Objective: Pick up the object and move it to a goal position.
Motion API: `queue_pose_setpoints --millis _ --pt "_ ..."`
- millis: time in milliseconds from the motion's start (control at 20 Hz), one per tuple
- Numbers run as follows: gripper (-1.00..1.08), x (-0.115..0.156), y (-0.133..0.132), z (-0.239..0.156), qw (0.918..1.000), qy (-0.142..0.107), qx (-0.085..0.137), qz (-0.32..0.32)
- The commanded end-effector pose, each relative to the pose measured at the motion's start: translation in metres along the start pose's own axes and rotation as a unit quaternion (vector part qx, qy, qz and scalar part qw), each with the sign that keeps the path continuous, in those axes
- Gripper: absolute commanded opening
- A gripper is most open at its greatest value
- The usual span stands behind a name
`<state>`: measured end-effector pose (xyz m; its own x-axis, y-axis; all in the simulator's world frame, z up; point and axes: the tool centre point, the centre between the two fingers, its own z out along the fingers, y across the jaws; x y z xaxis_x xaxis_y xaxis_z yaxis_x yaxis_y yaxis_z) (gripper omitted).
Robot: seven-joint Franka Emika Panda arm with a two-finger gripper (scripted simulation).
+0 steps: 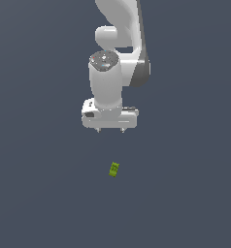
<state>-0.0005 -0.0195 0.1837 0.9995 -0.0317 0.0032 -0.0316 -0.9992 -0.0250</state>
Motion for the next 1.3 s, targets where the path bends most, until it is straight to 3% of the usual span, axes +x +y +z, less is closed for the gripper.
queue_pose_setpoints --millis 0,450,850,1250 --pt "1.0 0.0 0.0 0.0 1.0 0.0 0.0 0.0" --pt "1.0 -0.007 -0.039 0.003 0.9995 -0.007 0.013 -0.029" --pt "1.0 -0.001 -0.037 0.007 0.9997 -0.007 0.012 -0.021" --pt "1.0 0.025 -0.032 0.027 0.9998 -0.006 0.009 0.013"
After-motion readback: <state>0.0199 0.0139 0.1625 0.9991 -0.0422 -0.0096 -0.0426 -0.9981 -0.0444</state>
